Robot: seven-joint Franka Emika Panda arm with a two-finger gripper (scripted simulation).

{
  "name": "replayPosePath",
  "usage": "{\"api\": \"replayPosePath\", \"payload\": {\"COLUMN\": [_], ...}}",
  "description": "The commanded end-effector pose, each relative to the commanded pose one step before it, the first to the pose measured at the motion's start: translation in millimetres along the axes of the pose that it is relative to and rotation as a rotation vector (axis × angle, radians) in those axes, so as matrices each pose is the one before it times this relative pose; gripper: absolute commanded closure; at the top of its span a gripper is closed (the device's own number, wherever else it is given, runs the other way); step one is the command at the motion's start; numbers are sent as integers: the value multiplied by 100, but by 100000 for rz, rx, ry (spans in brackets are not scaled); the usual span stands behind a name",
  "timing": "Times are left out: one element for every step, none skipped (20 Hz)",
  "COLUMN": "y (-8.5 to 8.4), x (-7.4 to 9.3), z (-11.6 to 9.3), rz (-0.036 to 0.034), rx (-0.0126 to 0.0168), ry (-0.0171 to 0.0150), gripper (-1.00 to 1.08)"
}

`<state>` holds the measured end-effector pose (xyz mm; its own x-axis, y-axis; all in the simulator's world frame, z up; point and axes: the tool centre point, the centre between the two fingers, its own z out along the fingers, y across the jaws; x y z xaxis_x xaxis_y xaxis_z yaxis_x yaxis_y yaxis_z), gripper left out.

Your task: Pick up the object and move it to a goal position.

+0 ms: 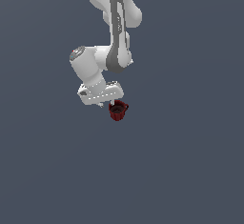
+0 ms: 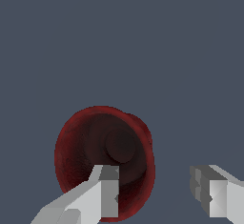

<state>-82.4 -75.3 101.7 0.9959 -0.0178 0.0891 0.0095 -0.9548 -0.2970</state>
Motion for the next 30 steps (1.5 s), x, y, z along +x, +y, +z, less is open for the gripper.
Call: {"api": "replayPosePath", "payload": {"y": [-11, -1, 4, -3, -3, -3, -2, -1, 0, 0, 0, 0, 0, 0, 0, 0, 0, 0, -9, -1, -3, -6, -8, -7, -12, -12, -16, -17, -18, -22], "x": [-59, -23, -28, -23, -20, -15, -9, -3, 0, 0, 0, 0, 0, 0, 0, 0, 0, 0, 46, 23, 70, 117, 163, 210, 253, 296, 336, 377, 415, 450], "z": [786, 441, 358, 316, 245, 175, 105, 35, 0, 0, 0, 0, 0, 0, 0, 0, 0, 0, -83, -18, -55, -92, -127, -145, -196, -213, -260, -279, -302, -343], "rz": [-7, 0, 7, 0, 0, 0, 0, 0, 0, 0, 0, 0, 0, 0, 0, 0, 0, 0, -47, 0, 0, 0, 0, 11, 0, 10, 0, 7, 11, 0], "rx": [33, 0, 38, 0, 0, 0, 0, 0, 0, 0, 0, 0, 0, 0, 0, 0, 0, 0, -43, 0, 0, 0, 0, -57, 0, -60, 0, -43, -60, 0], "ry": [-93, 0, 57, 0, 0, 0, 0, 0, 0, 0, 0, 0, 0, 0, 0, 0, 0, 0, 141, 0, 0, 0, 0, -37, 0, -33, 0, -23, -32, 0], "gripper": [-20, -20, -20, -20, -20, -20, -20, -20, 108, 108, 108, 108, 108, 108, 108, 108, 108, 108, 108, 108, 108, 108, 108, 108, 108, 108, 108, 108, 108, 108]}}
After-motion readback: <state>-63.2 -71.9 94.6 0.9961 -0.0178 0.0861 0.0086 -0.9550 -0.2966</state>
